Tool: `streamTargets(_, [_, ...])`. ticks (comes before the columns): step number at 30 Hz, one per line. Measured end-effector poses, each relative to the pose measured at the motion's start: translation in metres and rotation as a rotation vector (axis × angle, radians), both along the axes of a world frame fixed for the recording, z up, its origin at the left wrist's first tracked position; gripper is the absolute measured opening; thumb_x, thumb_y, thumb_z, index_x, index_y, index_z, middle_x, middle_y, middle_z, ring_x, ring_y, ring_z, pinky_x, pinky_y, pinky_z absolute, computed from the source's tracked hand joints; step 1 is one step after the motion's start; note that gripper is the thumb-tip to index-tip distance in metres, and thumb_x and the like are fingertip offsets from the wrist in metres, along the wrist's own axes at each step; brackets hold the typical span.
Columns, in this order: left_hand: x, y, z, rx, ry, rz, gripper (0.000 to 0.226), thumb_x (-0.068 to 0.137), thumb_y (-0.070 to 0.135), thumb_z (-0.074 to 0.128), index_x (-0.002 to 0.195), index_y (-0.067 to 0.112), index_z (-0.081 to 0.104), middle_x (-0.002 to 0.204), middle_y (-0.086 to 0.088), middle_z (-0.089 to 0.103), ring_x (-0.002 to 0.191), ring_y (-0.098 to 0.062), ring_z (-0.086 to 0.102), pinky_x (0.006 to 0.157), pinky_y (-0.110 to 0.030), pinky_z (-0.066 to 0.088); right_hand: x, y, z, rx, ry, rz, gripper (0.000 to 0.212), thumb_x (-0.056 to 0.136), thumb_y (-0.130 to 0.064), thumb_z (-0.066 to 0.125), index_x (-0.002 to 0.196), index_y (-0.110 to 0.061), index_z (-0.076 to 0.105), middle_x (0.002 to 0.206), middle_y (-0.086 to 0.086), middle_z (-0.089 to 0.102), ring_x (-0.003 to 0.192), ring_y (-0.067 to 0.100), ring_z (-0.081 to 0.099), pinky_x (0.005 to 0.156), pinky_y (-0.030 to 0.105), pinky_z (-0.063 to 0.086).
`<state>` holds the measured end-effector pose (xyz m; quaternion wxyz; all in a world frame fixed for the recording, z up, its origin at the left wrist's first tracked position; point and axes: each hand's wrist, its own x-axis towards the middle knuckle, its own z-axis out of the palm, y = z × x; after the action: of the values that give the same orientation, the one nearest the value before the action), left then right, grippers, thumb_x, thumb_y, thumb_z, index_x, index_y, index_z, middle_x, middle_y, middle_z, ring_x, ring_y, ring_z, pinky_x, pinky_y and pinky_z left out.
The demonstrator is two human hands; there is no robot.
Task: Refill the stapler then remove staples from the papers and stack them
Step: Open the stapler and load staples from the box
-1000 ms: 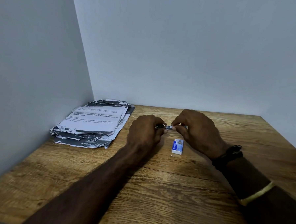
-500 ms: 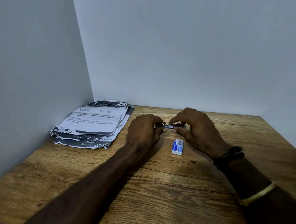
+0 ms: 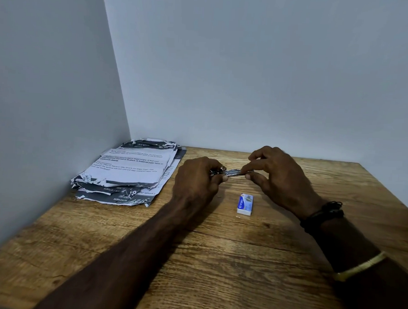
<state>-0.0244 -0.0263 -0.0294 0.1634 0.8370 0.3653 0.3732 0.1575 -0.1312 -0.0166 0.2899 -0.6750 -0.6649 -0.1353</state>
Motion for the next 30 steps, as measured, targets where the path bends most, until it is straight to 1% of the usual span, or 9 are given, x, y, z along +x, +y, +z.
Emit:
streamTargets(6, [-0.0002,0.0008,0.0,-0.006,0.004,0.0,0.023,0.082,0.04,0.077,0.1,0.027,0.079,0.095,0.004,0.079,0.092,-0.019,0.07,0.082,-0.038,0.055,0.0031,-0.0004,-0.0023,0.041,-0.003,-0.049,0.01,0.09,-0.026,0.077,0.098,-0.023,0.081,0.116,0.001,0.068,0.111,0.024,0.06,0.091,0.04,0.046])
streamTargets(9, [-0.0009,0.0013,-0.0001,-0.004,0.01,-0.004,0.024,0.082,0.04,0.077,0.102,0.026,0.079,0.096,0.004,0.079,0.093,-0.019,0.07,0.083,-0.038,0.055,0.0025,-0.0001,-0.0023,0.086,-0.014,-0.055,0.008,0.087,-0.022,0.079,0.095,-0.02,0.079,0.112,0.003,0.07,0.108,0.027,0.063,0.09,0.042,0.049])
streamTargets(12, [-0.0008,0.0017,0.0003,-0.009,0.017,-0.004,0.024,0.082,0.04,0.077,0.102,0.027,0.079,0.096,0.004,0.079,0.093,-0.019,0.07,0.083,-0.038,0.055,0.0022,0.0,-0.0023,0.116,-0.011,-0.049,0.013,0.085,-0.015,0.079,0.097,-0.018,0.077,0.109,0.004,0.069,0.106,0.028,0.064,0.089,0.045,0.051])
streamTargets(16, [-0.0005,0.001,0.0008,-0.014,0.009,-0.008,0.024,0.083,0.04,0.076,0.103,0.027,0.079,0.096,0.004,0.078,0.092,-0.018,0.069,0.083,-0.038,0.055,0.0013,0.0013,-0.0044,0.081,-0.001,-0.027,0.02,0.084,-0.007,0.074,0.1,-0.019,0.077,0.111,0.003,0.068,0.107,0.027,0.062,0.088,0.044,0.051])
streamTargets(19, [-0.0004,0.0009,0.0009,-0.018,0.005,-0.009,0.023,0.083,0.039,0.076,0.102,0.027,0.079,0.096,0.003,0.078,0.092,-0.019,0.069,0.083,-0.038,0.055,0.0021,0.0012,-0.0062,0.052,0.016,-0.027,0.02,0.086,-0.008,0.073,0.1,-0.021,0.078,0.114,0.003,0.067,0.109,0.026,0.062,0.088,0.043,0.051])
streamTargets(22, [0.0,0.0007,0.0005,-0.026,-0.013,-0.011,0.021,0.083,0.037,0.076,0.101,0.026,0.079,0.094,0.003,0.078,0.09,-0.019,0.069,0.081,-0.039,0.055,0.0048,0.0005,-0.0067,0.069,0.047,-0.037,0.019,0.085,-0.008,0.073,0.098,-0.022,0.077,0.112,0.002,0.067,0.107,0.024,0.063,0.086,0.043,0.052])
streamTargets(24, [0.0001,0.0004,0.0001,-0.031,-0.027,-0.017,0.02,0.084,0.036,0.076,0.1,0.026,0.079,0.093,0.003,0.078,0.089,-0.019,0.069,0.08,-0.039,0.055,0.0058,0.0015,-0.0074,0.102,0.09,-0.026,0.02,0.084,-0.007,0.073,0.098,-0.021,0.075,0.107,0.001,0.067,0.101,0.021,0.065,0.083,0.043,0.054])
streamTargets(27, [-0.0001,0.0003,-0.0004,-0.03,-0.037,-0.029,0.02,0.084,0.037,0.076,0.1,0.026,0.079,0.092,0.004,0.078,0.088,-0.018,0.069,0.08,-0.039,0.055,0.0042,0.0035,-0.0078,0.138,0.215,-0.011,0.026,0.083,-0.006,0.073,0.104,-0.021,0.067,0.103,-0.004,0.068,0.091,0.015,0.068,0.079,0.043,0.057])
streamTargets(30, [0.0003,0.0001,-0.0008,-0.031,-0.052,-0.038,0.02,0.084,0.037,0.076,0.1,0.026,0.079,0.091,0.003,0.078,0.087,-0.018,0.069,0.079,-0.04,0.055,0.0036,0.0038,-0.0082,0.131,0.32,0.012,0.026,0.084,-0.005,0.073,0.103,-0.021,0.064,0.101,-0.008,0.07,0.087,0.009,0.071,0.075,0.031,0.058])
